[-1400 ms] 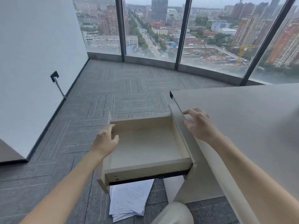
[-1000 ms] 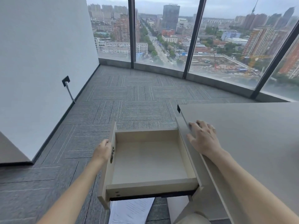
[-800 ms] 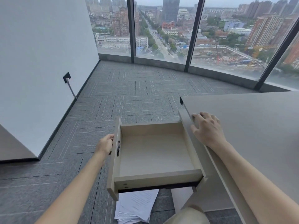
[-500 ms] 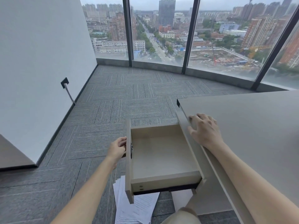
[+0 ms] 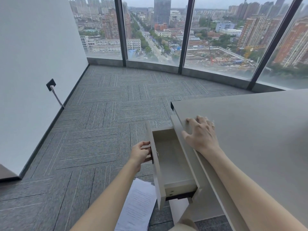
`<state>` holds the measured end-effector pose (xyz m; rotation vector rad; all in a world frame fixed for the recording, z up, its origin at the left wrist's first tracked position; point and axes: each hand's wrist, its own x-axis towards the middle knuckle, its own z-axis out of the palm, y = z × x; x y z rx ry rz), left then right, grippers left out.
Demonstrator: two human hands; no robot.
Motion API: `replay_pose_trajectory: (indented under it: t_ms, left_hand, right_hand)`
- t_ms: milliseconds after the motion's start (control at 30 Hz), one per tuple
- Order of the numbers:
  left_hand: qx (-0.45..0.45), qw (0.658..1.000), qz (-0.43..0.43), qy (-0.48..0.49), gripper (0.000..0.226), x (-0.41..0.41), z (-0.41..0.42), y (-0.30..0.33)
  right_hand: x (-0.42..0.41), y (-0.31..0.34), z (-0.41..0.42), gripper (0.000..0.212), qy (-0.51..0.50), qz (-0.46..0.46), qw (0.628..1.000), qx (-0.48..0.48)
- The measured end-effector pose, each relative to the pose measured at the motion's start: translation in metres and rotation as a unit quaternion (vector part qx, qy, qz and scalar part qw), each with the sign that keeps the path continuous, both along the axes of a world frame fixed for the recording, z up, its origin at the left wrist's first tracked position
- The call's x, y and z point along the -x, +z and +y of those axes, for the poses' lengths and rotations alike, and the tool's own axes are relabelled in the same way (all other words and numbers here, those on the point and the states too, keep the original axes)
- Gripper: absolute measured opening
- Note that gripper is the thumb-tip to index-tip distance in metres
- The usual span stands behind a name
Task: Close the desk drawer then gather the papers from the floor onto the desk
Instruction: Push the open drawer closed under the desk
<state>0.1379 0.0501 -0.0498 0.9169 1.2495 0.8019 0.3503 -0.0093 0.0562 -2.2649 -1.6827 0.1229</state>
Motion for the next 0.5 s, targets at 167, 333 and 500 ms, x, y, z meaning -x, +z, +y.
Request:
replay_pose_trajectory:
  t_ms: [167,333,500]
  left_hand:
    - [0.016,1.0,-0.026,-0.007,0.032,-0.029,0.003,-0.006]
    - [0.03,0.999,-0.024,-0.016,0.023,-0.054,0.006,-0.01]
    - [0.04,0.998,0.016,-0.047,0.021,-0.072,0.014,-0.017]
  right_hand:
    - [0.001,-0.001,0.0,0.056,0.003,0.001,1.0,-0.008]
    - [0.001,0.0,0.0,0.057,0.003,0.006,1.0,-0.01]
    - [0.001,-0.001,0.001,0.057,0.002,0.005,1.0,-0.01]
